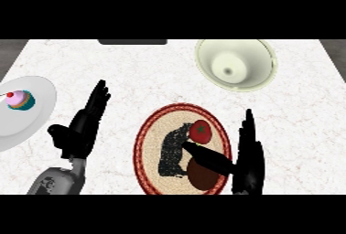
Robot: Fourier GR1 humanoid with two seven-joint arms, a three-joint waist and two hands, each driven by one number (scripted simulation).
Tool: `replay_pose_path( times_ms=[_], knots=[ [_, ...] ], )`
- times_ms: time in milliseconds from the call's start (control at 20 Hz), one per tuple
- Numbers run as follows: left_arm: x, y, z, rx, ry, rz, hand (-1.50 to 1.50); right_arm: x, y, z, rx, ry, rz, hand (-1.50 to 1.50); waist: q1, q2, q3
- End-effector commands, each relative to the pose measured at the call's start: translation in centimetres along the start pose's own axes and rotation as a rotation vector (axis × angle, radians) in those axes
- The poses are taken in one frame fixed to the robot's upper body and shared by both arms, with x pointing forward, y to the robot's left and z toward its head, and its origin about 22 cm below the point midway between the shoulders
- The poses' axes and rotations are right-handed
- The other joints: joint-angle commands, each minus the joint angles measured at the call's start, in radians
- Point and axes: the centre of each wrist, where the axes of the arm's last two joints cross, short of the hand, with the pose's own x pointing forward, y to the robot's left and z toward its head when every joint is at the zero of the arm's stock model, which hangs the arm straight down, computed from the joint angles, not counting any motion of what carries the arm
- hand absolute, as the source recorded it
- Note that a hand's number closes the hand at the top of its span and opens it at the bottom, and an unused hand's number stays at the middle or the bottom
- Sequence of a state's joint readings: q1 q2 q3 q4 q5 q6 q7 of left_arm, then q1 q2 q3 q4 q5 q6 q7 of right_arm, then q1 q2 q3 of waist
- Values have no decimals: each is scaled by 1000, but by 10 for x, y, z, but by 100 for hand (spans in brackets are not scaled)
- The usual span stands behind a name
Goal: Pick the tomato from the placemat and place it in the bowl
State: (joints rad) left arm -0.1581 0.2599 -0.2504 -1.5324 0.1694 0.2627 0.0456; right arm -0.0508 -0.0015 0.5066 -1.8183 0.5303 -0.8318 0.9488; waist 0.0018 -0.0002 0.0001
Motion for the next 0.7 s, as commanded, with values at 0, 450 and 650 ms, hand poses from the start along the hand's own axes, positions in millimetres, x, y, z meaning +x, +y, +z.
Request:
replay_pose_path(
  times_ms=[0, 450, 650],
  knots=[
    [3, 9, -9, 14, 2, 4, 0, -3, -4, 5, 3, 45, -72, -150, -3, 0, 0],
    [5, 0, -6, 12, 4, 0, 0, -28, 24, -22, -31, 48, -102, -150, 1, 1, 0],
    [9, -26, -5, -19, 5, 7, 0, -43, 45, -29, -46, 44, -63, -150, 5, 2, 1]
  ],
)
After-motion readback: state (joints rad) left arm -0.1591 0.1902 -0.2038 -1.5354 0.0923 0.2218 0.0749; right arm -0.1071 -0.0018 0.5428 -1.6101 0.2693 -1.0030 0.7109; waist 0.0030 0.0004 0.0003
